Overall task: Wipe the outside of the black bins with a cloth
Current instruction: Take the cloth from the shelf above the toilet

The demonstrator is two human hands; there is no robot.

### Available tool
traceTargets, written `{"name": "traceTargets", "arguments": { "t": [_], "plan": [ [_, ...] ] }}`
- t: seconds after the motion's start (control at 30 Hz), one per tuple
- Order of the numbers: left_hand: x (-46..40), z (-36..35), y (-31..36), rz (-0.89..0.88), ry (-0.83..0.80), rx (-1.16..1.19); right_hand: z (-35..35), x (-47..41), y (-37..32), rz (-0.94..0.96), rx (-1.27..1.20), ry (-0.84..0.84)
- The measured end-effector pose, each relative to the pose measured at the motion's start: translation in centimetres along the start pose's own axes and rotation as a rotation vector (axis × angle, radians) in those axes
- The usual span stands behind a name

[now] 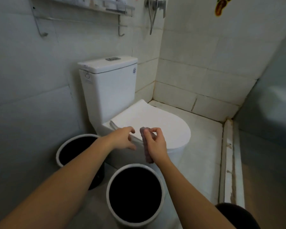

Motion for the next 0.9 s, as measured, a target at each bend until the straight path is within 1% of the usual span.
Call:
{"name": "traceTargets", "arguments": {
  "t": [0.07, 0.13, 0.2, 0.27, 0.37, 0.63, 0.8, 0.9],
  "plan": [
    [1.5, -4.3, -1.1, 0.029, -0.106, -0.109, 0.4, 1.1, 2.5, 0.024, 0.107, 0.069],
    [3.1, -8.8, -1.8, 0.038, -0.204, -0.168, 0.6, 2.3, 4.9, 0.026, 0.185, 0.088],
    [4.7, -13.1, -2.7, 0.051, -0.282, -0.185, 0.9, 3.3, 7.0, 0.031, 0.265, 0.083],
    [5.9, -16.7, -3.5, 0.092, -0.337, -0.153, 1.4, 4.1, 8.6, 0.033, 0.327, 0.086],
    [7.3, -20.4, -4.4, 0.132, -0.359, -0.083, 2.2, 5.1, 10.2, 0.005, 0.366, 0.074],
    [10.0, -26.3, -4.6, 0.103, -0.416, -0.051, 2.7, 6.7, 11.7, -0.026, 0.460, 0.050],
    [10.4, -27.1, -4.2, 0.053, -0.391, -0.133, 3.2, 7.0, 11.8, -0.046, 0.463, 0.056],
    [10.4, -27.1, -4.3, -0.017, -0.386, -0.205, 3.6, 7.2, 11.9, -0.052, 0.472, 0.048]
  ]
}}
Point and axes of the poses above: each hand's wrist, its own x-axis away from the middle knuckle, its own z-axis out of the back of the hand, y = z × x, the point moved 4 cm from there along -x, towards the middle knuckle, and after that the axes turned 4 degrees about y, right-handed, at the moved point
